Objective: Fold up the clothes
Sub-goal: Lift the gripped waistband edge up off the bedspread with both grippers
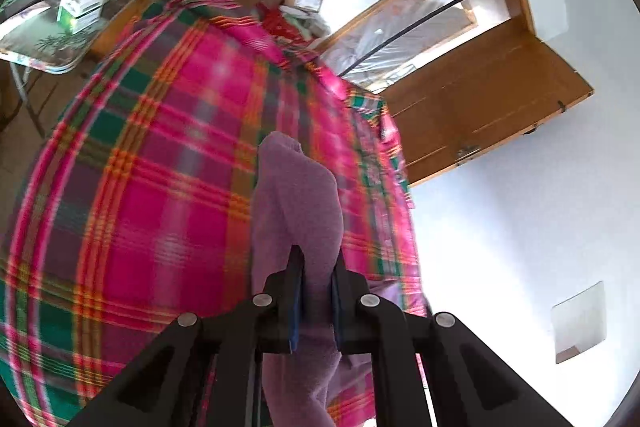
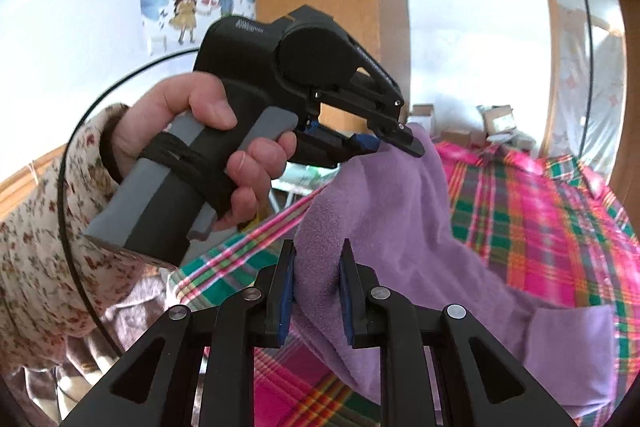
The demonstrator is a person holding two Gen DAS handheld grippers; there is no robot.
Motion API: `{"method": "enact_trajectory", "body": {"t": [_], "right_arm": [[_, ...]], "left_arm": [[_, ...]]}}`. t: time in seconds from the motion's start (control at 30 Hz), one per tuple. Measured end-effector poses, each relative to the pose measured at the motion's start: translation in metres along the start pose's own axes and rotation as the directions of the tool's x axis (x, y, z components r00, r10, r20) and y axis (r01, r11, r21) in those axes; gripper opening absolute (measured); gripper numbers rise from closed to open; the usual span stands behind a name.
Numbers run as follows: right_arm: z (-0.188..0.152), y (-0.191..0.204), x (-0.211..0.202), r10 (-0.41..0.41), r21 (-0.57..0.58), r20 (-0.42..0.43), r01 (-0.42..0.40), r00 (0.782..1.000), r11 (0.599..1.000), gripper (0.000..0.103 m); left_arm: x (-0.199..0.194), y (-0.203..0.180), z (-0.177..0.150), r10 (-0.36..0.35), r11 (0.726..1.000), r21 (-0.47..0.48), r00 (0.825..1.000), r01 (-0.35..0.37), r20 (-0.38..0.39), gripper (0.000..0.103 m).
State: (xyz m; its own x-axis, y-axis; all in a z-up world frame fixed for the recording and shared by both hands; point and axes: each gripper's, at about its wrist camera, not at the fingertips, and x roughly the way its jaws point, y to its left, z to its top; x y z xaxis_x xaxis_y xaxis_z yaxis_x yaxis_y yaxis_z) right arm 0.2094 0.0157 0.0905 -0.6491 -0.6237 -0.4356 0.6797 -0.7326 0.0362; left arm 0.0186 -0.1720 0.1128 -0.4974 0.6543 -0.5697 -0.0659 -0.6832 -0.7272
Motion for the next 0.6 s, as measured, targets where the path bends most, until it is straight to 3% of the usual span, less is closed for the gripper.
{"method": "enact_trajectory", "body": {"t": [0.6], "right_arm": [[0.020, -0.088, -0.075, -0.076, 0.161, 0.098, 0.060, 0.992, 0.985, 0.020]], "left_arm": [[0.063, -0.108, 0.005, -0.063, 0.989, 0.126, 0.995, 0.073, -0.083, 0.012]]}}
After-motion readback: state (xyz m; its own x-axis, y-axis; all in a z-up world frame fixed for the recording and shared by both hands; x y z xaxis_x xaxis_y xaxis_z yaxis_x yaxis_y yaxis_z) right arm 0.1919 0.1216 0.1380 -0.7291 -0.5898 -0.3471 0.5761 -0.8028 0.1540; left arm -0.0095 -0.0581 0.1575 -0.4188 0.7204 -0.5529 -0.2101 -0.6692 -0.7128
